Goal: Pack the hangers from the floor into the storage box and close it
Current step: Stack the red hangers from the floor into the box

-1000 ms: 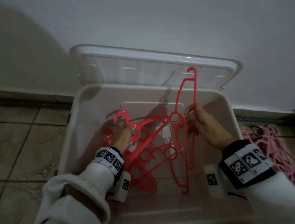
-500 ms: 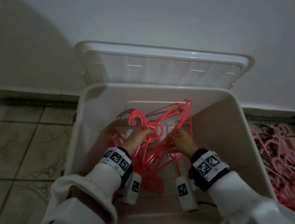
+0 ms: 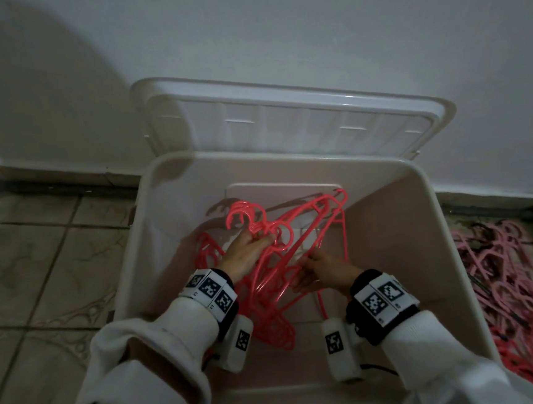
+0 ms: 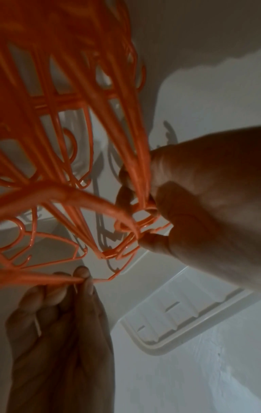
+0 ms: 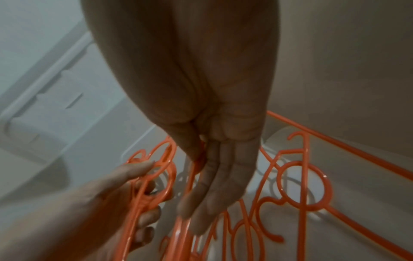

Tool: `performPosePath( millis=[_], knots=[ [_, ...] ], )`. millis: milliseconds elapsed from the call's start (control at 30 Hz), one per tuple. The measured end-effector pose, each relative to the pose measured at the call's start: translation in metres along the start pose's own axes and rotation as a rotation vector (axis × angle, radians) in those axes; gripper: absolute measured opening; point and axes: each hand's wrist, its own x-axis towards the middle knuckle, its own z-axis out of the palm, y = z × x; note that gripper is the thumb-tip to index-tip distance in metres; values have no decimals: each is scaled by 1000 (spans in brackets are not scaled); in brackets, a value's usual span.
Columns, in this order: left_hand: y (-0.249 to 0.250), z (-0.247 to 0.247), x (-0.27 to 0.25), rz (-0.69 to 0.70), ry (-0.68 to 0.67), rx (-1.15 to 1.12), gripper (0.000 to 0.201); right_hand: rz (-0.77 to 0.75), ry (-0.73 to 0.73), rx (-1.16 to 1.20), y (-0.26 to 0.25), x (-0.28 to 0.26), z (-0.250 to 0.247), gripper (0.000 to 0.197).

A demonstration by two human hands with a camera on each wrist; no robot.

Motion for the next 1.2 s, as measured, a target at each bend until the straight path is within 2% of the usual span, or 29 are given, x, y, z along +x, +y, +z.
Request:
performPosePath(
  millis=[167, 367, 400, 467, 567, 633, 700, 767, 867, 967, 1033, 1200],
  knots=[
    [-5, 4, 8, 3, -37, -29, 17, 13, -74, -92, -1, -2, 3, 31],
    [-14, 4, 11, -34, -21, 27, 19, 39, -1, -331, 2, 7, 11, 29],
    [-15, 4, 10, -37, 5, 25, 19, 5, 54, -386, 2, 8, 9, 30],
    [-17, 3, 12, -45, 65, 32, 22, -70, 261, -500, -2, 5, 5, 32],
    [-23, -1, 16, -68, 102, 118, 22, -164, 590, -674, -17, -7, -1, 21],
    [-25, 0, 16, -67, 71, 168, 21, -298, 651, -816, -21, -7, -2, 28],
    [-24, 1, 14, -38, 37, 175, 29, -405, 561, -982, -20, -4, 3, 43],
    [-23, 1, 12, -17, 8, 230, 33, -385, 446, -1116, -14, 3, 8, 52],
    [-27, 0, 11, 21, -69, 359, 42, -337, 343, -1260, -3, 13, 9, 45],
    [-28, -3, 8, 46, -86, 555, 48, -383, 270, -1169, 6, 18, 7, 38],
    [-29, -2, 8, 88, -103, 600, 47, -403, 247, -1137, 9, 18, 5, 37],
    [-31, 1, 8, 116, -145, 612, 52, -375, 277, -1284, 9, 14, 12, 46]
  ],
)
